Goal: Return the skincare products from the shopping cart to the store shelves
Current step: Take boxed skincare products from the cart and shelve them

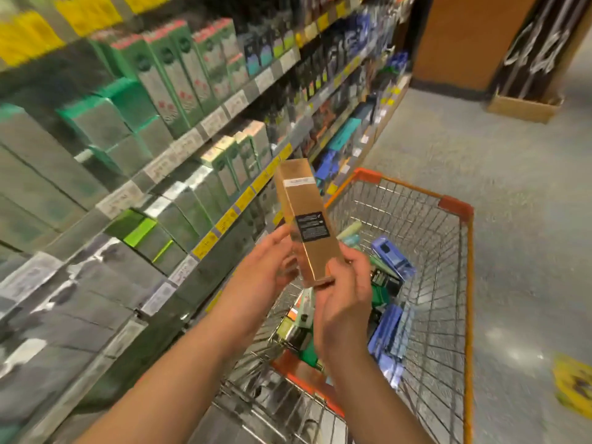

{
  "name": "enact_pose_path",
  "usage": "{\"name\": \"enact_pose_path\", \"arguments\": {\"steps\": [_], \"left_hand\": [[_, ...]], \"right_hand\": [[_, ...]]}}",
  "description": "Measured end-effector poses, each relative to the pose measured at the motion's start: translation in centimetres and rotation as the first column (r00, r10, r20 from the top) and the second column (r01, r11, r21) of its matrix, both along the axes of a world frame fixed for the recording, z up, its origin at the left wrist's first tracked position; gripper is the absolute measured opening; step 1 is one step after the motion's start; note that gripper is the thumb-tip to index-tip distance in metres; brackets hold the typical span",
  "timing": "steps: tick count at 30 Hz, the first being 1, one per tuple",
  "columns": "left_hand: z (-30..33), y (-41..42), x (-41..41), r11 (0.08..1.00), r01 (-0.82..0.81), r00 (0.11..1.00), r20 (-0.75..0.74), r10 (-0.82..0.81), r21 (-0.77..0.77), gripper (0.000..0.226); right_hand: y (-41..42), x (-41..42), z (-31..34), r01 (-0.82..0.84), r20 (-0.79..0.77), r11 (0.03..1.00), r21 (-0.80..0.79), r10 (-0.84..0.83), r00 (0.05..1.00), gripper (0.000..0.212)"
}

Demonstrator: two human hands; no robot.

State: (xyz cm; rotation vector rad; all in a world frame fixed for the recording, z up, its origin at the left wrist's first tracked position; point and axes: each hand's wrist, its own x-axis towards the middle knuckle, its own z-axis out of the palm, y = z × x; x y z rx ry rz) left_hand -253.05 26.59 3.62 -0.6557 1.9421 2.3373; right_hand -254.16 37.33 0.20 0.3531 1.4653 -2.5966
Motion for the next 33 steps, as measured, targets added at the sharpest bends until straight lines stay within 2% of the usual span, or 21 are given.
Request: {"name": "enact_pose_path", "arguments": {"steps": [2, 5, 7, 11, 15, 18, 19, 21, 28, 33], "left_hand": [[1.7, -0.9, 0.6, 0.999, -0.02, 0.997, -0.07, 0.017, -0.041, 0.033], [4.1, -2.8, 2.1, 0.985, -0.17, 0.977, -0.138, 0.165, -0.021, 0.03], [5.6, -4.2, 3.3, 0.968, -0.251, 0.95, -0.187, 0.249, 0.012, 0.03], [8.2, -7.5, 6.5, 0.925, -0.373, 0.88, -0.289, 0.376, 0.067, 0.024], [10.4, -11.0, 10.7, 0.9, -0.428, 0.803, -0.422, 0.422, 0.085, 0.045], [12.4, -14.2, 14.4, 0.84, -0.523, 0.707, -0.479, 0.521, 0.142, 0.066], [13.1, -15.2, 15.8, 0.824, -0.545, 0.68, -0.494, 0.542, 0.155, 0.07], [14.2, -17.0, 18.7, 0.8, -0.581, 0.639, -0.524, 0.563, 0.149, 0.063], [16.4, -21.2, 27.2, 0.69, -0.694, 0.494, -0.56, 0.665, 0.206, 0.052], [17.2, -22.7, 32.4, 0.633, -0.743, 0.415, -0.592, 0.692, 0.219, 0.049]], "right_hand": [[-0.5, 0.7, 1.7, -0.063, -0.007, 0.996, -0.061, 0.063, 0.998, 0.017], [-1.6, 1.6, 3.7, -0.158, -0.043, 0.98, -0.117, 0.154, 0.987, 0.026], [-2.8, 2.2, 4.8, -0.235, -0.08, 0.963, -0.131, 0.226, 0.971, 0.032], [-5.9, 3.8, 6.9, -0.402, -0.179, 0.912, -0.087, 0.382, 0.906, 0.032], [-9.4, 6.1, 9.0, -0.523, -0.225, 0.851, -0.044, 0.502, 0.835, 0.032], [-12.1, 8.2, 11.0, -0.61, -0.241, 0.792, -0.013, 0.59, 0.771, 0.031], [-13.1, 9.1, 11.6, -0.645, -0.247, 0.764, -0.002, 0.624, 0.741, 0.04], [-15.1, 10.6, 12.4, -0.711, -0.249, 0.703, 0.007, 0.69, 0.679, 0.061], [-20.9, 16.5, 14.5, -0.841, -0.26, 0.539, -0.04, 0.807, 0.53, 0.078], [-23.5, 20.2, 15.7, -0.904, -0.307, 0.426, -0.03, 0.857, 0.414, 0.109]]}}
